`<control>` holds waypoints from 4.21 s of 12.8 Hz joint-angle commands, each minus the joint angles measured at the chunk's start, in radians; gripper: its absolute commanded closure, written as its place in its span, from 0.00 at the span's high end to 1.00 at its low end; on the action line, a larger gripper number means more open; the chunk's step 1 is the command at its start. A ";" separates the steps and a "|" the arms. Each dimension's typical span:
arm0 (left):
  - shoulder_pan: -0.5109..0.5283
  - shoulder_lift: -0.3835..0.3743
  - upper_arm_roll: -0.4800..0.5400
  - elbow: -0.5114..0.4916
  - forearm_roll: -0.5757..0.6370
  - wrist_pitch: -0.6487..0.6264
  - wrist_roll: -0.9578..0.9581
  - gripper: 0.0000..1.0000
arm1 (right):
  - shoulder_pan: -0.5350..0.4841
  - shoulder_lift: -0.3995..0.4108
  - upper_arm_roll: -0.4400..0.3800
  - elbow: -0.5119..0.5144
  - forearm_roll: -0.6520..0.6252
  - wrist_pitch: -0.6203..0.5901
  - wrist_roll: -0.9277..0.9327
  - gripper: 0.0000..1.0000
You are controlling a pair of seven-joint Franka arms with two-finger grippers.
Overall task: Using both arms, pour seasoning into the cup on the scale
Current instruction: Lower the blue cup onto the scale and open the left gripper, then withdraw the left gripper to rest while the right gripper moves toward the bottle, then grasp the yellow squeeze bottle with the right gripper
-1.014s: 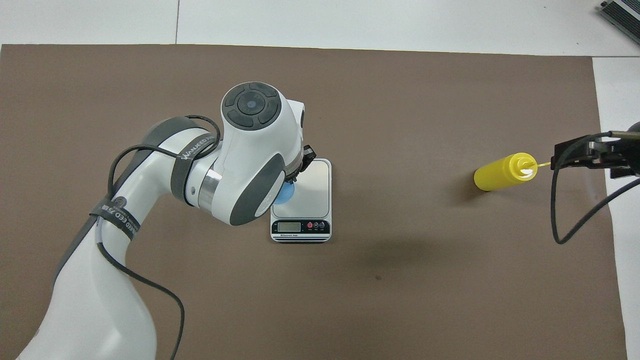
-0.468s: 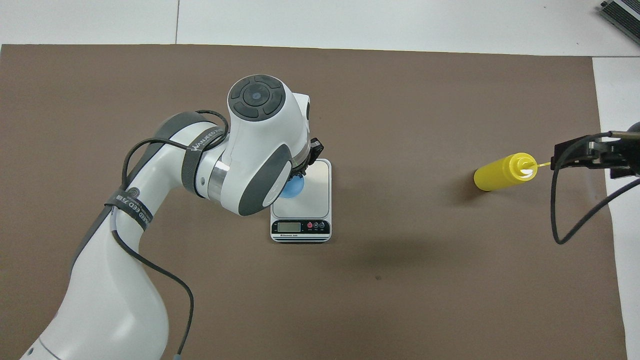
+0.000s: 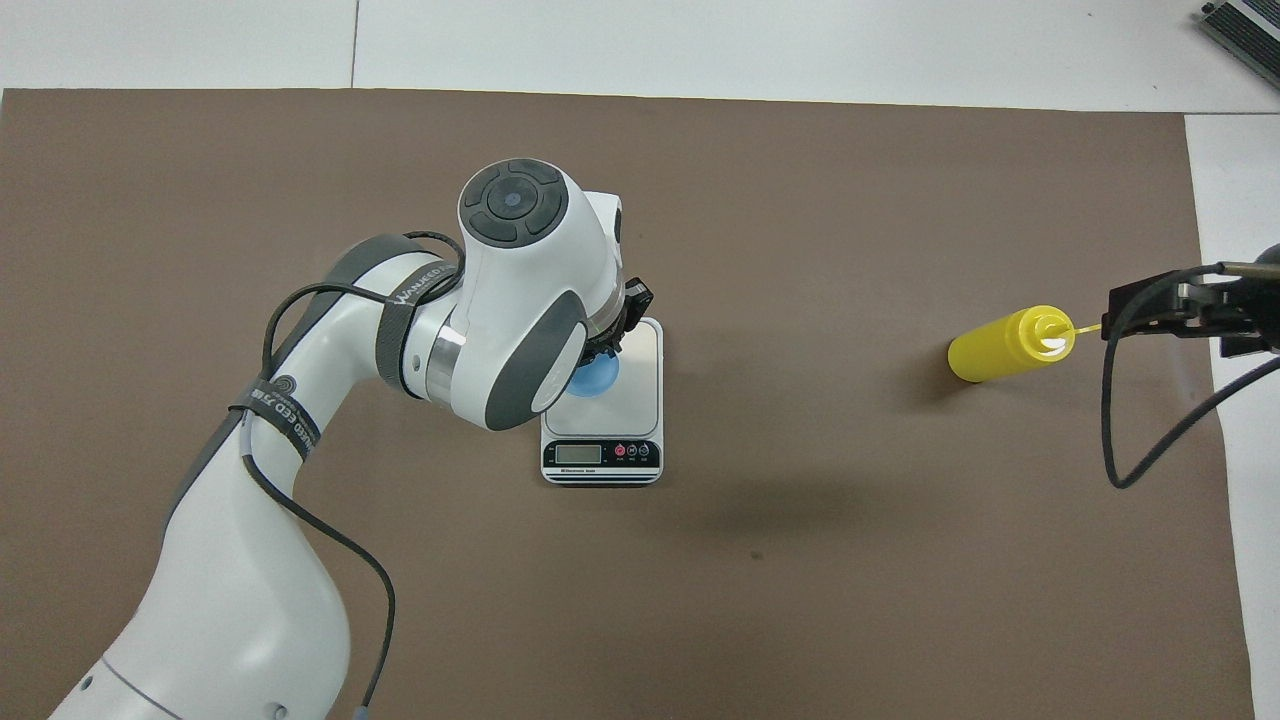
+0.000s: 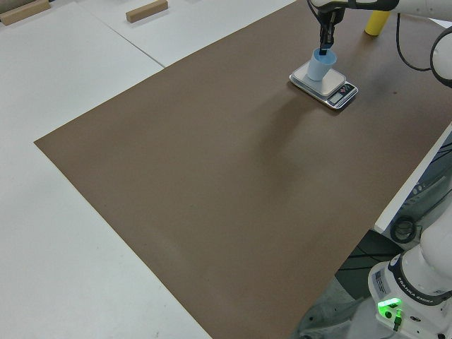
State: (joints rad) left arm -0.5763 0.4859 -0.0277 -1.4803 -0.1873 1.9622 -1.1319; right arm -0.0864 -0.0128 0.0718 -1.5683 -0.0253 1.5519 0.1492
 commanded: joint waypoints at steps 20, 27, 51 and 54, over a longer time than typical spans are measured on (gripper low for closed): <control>0.453 -0.119 0.002 0.388 0.070 -0.786 0.755 0.35 | -0.055 -0.048 0.005 -0.099 0.019 0.043 -0.201 1.00; 0.538 -0.269 0.005 0.113 0.181 -0.507 1.075 0.36 | -0.232 -0.164 0.000 -0.424 0.244 0.355 -0.814 1.00; 0.561 -0.487 0.005 -0.075 0.181 -0.292 1.071 1.00 | -0.383 0.212 0.000 -0.664 1.302 0.516 -2.168 1.00; 0.562 -0.495 0.005 -0.094 0.181 -0.299 1.078 1.00 | -0.348 0.267 0.002 -0.642 1.397 0.519 -2.200 1.00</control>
State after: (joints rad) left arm -0.0086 -0.0022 -0.0262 -1.5646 -0.0230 1.6757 -0.0691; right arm -0.4477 0.2323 0.0704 -2.2315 1.3275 2.0778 -2.0283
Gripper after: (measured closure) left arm 0.000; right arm 0.000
